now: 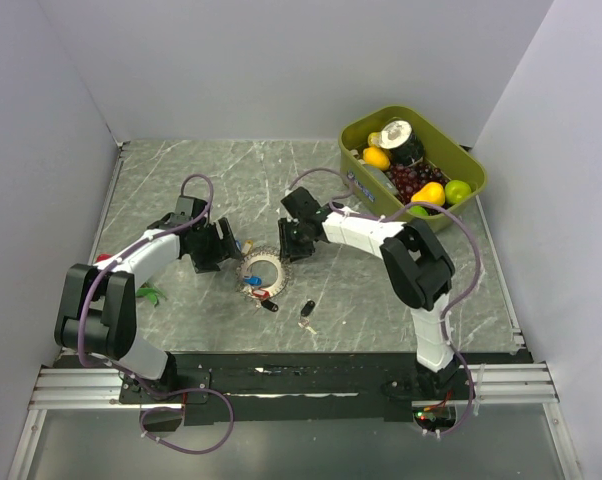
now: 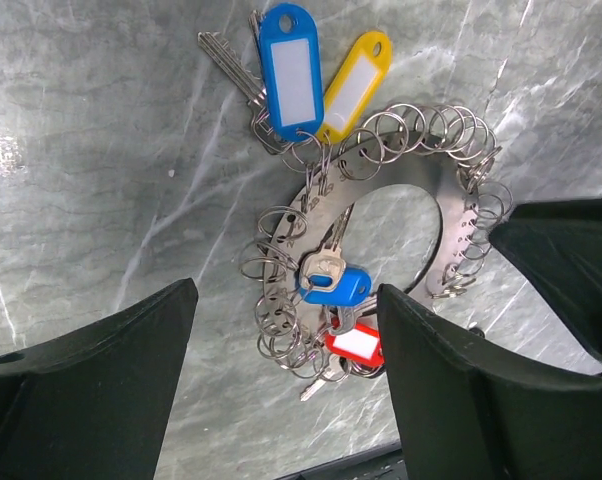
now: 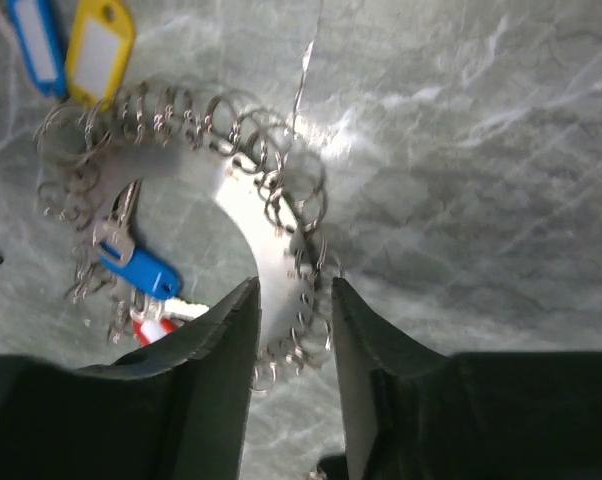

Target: Put the keys on the keyring

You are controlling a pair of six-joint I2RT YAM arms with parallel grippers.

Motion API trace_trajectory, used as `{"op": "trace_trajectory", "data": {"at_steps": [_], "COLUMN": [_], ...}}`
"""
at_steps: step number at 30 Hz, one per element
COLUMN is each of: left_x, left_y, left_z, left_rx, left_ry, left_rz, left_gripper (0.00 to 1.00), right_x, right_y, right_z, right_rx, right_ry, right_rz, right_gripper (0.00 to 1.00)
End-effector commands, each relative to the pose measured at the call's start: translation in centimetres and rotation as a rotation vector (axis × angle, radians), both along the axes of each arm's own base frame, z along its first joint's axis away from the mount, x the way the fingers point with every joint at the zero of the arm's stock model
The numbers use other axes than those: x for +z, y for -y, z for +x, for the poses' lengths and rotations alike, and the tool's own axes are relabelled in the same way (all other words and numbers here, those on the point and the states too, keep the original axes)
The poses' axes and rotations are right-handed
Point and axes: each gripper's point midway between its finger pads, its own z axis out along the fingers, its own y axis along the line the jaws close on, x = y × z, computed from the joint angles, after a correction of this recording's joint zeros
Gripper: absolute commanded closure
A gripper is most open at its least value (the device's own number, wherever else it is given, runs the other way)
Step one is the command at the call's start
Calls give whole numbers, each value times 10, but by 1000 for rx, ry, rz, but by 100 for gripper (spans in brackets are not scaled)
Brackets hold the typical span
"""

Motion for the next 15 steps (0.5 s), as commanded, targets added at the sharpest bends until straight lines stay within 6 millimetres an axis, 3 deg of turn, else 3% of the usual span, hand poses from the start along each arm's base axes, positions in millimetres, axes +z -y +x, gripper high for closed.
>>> {"op": "trace_trajectory", "data": {"at_steps": [1,7,15], "left_x": [1,-2,-1], "left_y": [-2,-2,-5], "left_z": [1,-5,-7], "left_rx": [-7,-6,-1], "left_ry": [13,7,17], "left_rz": [23,16,24], "left_gripper": [21,21,20], "right_x": [-4,3,24], "right_y": [-7,-2,2], "right_z": [20,25,4], "right_rx": [-39,-60,-30], "right_ry": [19,70,81], "right_rz": [8,-6,58], "right_gripper": [66,100,100]}}
